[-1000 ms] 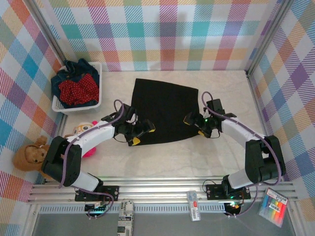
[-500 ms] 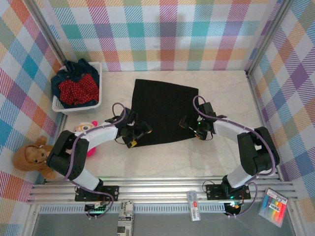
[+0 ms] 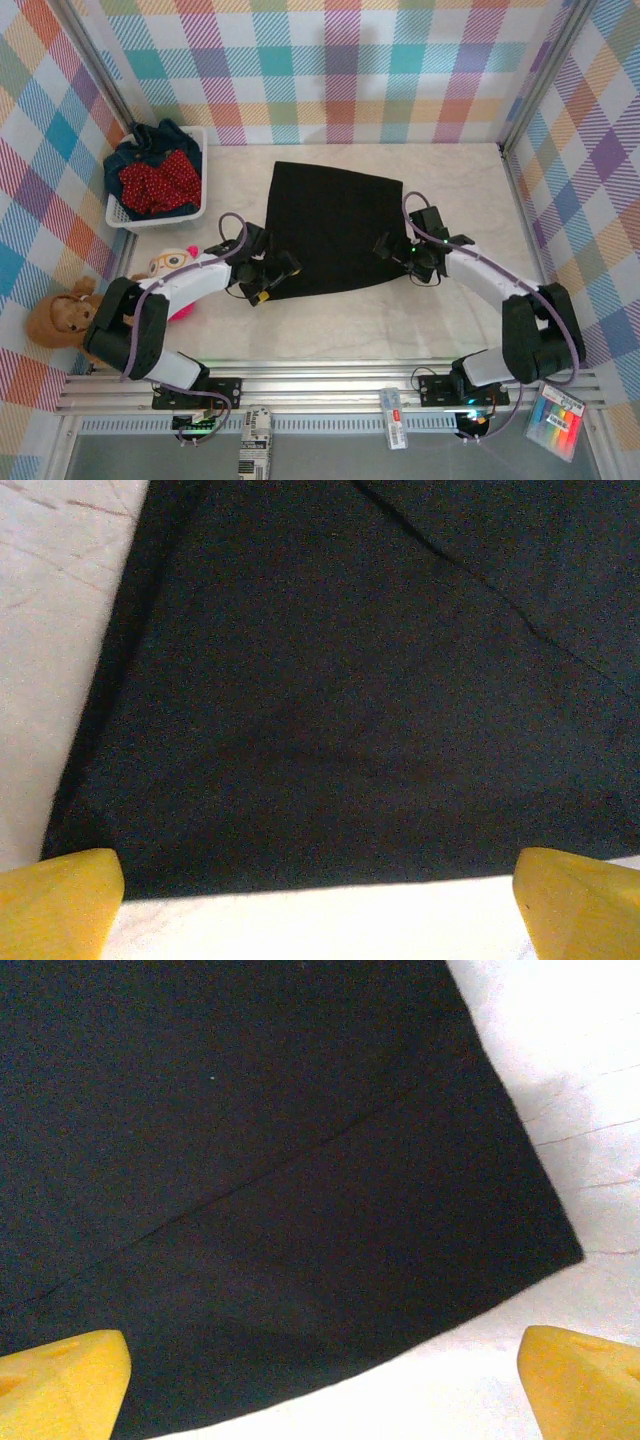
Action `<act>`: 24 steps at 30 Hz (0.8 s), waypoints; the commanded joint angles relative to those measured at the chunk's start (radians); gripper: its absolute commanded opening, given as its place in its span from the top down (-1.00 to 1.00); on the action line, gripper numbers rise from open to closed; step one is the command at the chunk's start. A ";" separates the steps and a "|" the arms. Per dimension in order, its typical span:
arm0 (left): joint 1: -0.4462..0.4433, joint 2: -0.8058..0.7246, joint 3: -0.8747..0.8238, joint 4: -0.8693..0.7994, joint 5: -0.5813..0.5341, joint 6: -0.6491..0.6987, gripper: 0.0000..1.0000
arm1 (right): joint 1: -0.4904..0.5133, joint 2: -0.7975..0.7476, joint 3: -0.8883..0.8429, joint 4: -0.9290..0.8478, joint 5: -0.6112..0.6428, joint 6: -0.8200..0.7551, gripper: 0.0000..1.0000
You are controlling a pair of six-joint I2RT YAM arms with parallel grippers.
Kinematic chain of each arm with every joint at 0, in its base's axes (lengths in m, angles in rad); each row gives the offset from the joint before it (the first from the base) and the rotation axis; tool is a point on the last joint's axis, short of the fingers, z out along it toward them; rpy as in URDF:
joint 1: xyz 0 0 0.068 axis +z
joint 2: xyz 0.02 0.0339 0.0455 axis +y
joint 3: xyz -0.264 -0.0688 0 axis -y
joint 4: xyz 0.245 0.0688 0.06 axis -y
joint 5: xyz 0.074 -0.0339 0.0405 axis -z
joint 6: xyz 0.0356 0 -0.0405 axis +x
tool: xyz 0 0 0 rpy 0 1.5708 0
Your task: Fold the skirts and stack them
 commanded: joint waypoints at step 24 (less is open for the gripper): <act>0.061 -0.164 -0.057 -0.127 0.114 0.010 -1.00 | -0.077 -0.164 -0.293 0.265 -0.015 0.194 -0.18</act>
